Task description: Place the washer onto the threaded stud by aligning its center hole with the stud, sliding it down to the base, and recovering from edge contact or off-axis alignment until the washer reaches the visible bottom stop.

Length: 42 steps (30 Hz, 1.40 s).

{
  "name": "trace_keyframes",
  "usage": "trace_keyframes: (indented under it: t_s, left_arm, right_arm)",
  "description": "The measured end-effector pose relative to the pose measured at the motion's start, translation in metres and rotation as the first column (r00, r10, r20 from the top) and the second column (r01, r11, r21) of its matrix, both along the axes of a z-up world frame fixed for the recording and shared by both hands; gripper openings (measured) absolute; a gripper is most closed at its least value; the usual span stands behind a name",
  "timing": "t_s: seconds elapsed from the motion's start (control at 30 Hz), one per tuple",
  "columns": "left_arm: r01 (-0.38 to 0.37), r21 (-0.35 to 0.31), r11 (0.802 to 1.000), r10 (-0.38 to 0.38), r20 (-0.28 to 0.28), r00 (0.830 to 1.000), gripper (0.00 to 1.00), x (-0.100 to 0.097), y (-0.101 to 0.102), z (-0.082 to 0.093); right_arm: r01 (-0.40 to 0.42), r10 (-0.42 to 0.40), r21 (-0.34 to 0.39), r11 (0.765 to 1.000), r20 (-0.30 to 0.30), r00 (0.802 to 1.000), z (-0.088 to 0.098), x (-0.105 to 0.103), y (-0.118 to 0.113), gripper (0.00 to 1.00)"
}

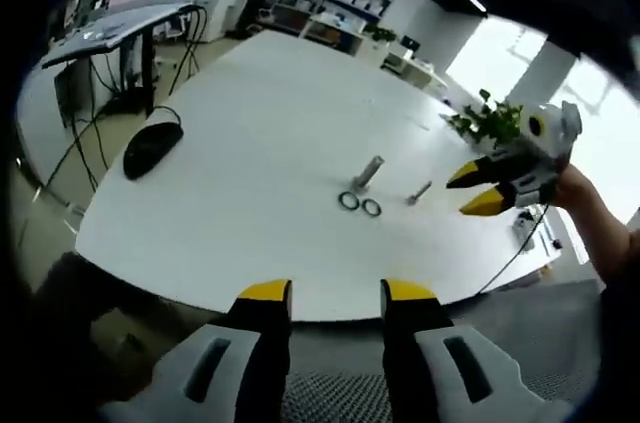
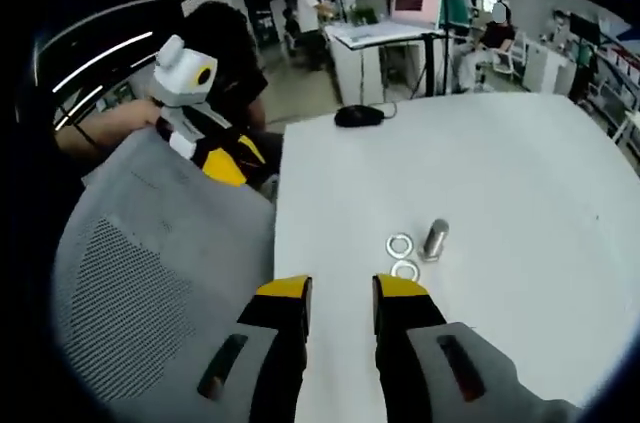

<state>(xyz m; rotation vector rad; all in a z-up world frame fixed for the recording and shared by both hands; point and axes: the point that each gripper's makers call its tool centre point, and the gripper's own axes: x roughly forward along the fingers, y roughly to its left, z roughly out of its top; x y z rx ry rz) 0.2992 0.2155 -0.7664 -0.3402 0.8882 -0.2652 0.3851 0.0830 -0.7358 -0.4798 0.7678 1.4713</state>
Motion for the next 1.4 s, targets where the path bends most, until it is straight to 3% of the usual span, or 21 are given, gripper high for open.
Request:
trace_keyframes:
  t_s: [0.07,0.17,0.23,0.3,0.4,0.47,0.73,0.83,0.93,1.03,1.1,1.17,1.27,1.4]
  left_arm:
    - [0.089,0.039,0.995,-0.088,-0.03,0.996,0.29,0.002,-0.005,-0.003]
    - [0.205,0.11,0.973,-0.199,-0.057,0.978,0.29,0.012,-0.011,-0.009]
    - [0.276,0.058,0.96,-0.269,-0.102,0.958,0.32,0.006,-0.021,-0.017]
    - [0.314,-0.014,0.949,-0.313,-0.151,0.938,0.29,-0.005,-0.025,-0.026]
    - [0.352,-0.046,0.935,-0.354,-0.189,0.916,0.23,-0.011,-0.023,-0.038]
    - [0.393,-0.029,0.919,-0.392,-0.179,0.902,0.23,-0.009,-0.024,-0.041]
    - [0.577,0.11,0.809,-0.56,-0.149,0.815,0.25,0.016,-0.025,-0.069]
    - [0.603,0.116,0.79,-0.588,-0.136,0.797,0.25,0.024,-0.029,-0.07]
    - [0.669,0.186,0.72,-0.655,-0.138,0.743,0.25,0.037,-0.026,-0.077]
    - [0.707,0.233,0.668,-0.702,-0.117,0.702,0.27,0.05,-0.029,-0.083]
    - [0.696,0.278,0.662,-0.708,-0.071,0.702,0.29,0.065,-0.033,-0.084]
    - [0.696,0.32,0.643,-0.724,-0.039,0.688,0.3,0.075,-0.036,-0.085]
    - [0.681,0.337,0.65,-0.718,-0.023,0.696,0.3,0.082,-0.038,-0.089]
    - [0.667,0.368,0.647,-0.721,0.014,0.692,0.33,0.093,-0.037,-0.094]
  right_arm:
    - [0.035,-0.035,0.019,0.999,0.0,0.999,0.01,-0.003,-0.003,0.26]
    - [0.095,-0.095,0.031,0.995,0.008,0.995,0.017,-0.001,-0.009,0.26]
    - [0.119,-0.119,0.029,0.992,0.016,0.993,0.018,0.0,-0.012,0.26]
    - [0.127,-0.127,0.023,0.992,0.027,0.991,0.019,-0.001,-0.013,0.26]
    - [0.136,-0.136,0.015,0.991,0.044,0.99,0.021,-0.004,-0.012,0.26]
    - [0.147,-0.148,0.016,0.989,0.054,0.988,0.022,-0.004,-0.011,0.26]
    - [0.191,-0.194,0.046,0.981,0.081,0.978,0.027,-0.015,-0.011,0.26]
    - [0.222,-0.226,0.069,0.973,0.057,0.972,0.029,-0.018,-0.017,0.27]
    - [0.255,-0.259,0.069,0.964,0.053,0.964,0.025,-0.017,-0.025,0.27]
    - [0.279,-0.282,0.068,0.958,0.045,0.958,0.021,-0.016,-0.031,0.27]
    - [0.291,-0.294,0.073,0.954,0.036,0.955,0.02,-0.016,-0.032,0.27]
    - [0.297,-0.3,0.074,0.952,0.029,0.954,0.019,-0.016,-0.033,0.27]
    - [0.293,-0.295,0.075,0.953,0.019,0.955,0.019,-0.017,-0.032,0.27]
    - [0.295,-0.298,0.064,0.953,0.041,0.954,0.026,-0.015,-0.04,0.28]
